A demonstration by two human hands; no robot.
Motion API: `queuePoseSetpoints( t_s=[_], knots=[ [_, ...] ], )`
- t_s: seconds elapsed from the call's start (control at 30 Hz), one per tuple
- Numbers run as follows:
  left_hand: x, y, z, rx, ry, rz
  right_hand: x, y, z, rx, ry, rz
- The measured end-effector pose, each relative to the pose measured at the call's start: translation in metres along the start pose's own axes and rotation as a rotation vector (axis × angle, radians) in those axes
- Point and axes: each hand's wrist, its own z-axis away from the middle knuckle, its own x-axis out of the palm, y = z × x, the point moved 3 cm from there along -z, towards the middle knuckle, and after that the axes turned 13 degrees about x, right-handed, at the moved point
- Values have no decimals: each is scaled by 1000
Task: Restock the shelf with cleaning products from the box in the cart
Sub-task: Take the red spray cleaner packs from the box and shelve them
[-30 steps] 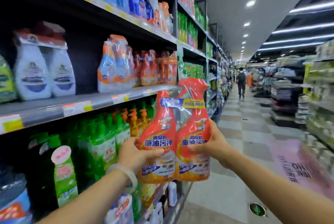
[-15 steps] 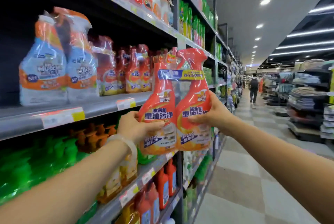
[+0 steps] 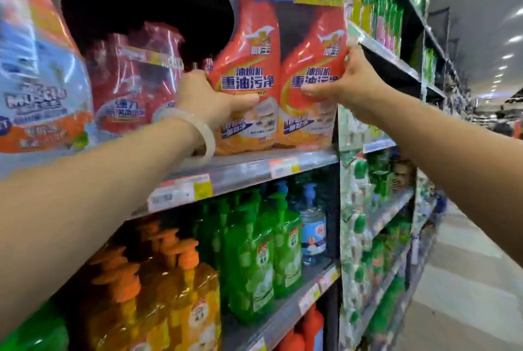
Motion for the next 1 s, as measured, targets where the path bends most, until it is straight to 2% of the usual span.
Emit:
queuePoseSetpoints(
  t_s=[0.13, 0.4, 0.57, 0.87, 1.0],
  knots=[
    [2, -25, -42, 30, 76, -199, 16, 19, -63, -15, -58, 21],
    [18, -88, -61, -212, 137, -248, 52, 87, -132, 61, -239, 49],
    [25, -104, -65, -258, 121, -387, 59, 117, -150, 79, -325, 29],
    [52, -119, -63, -254, 233, -492, 72, 138, -161, 56, -262, 105],
    [63, -122, -65, -315, 248, -484, 77, 141, -156, 66, -211, 71]
  ],
)
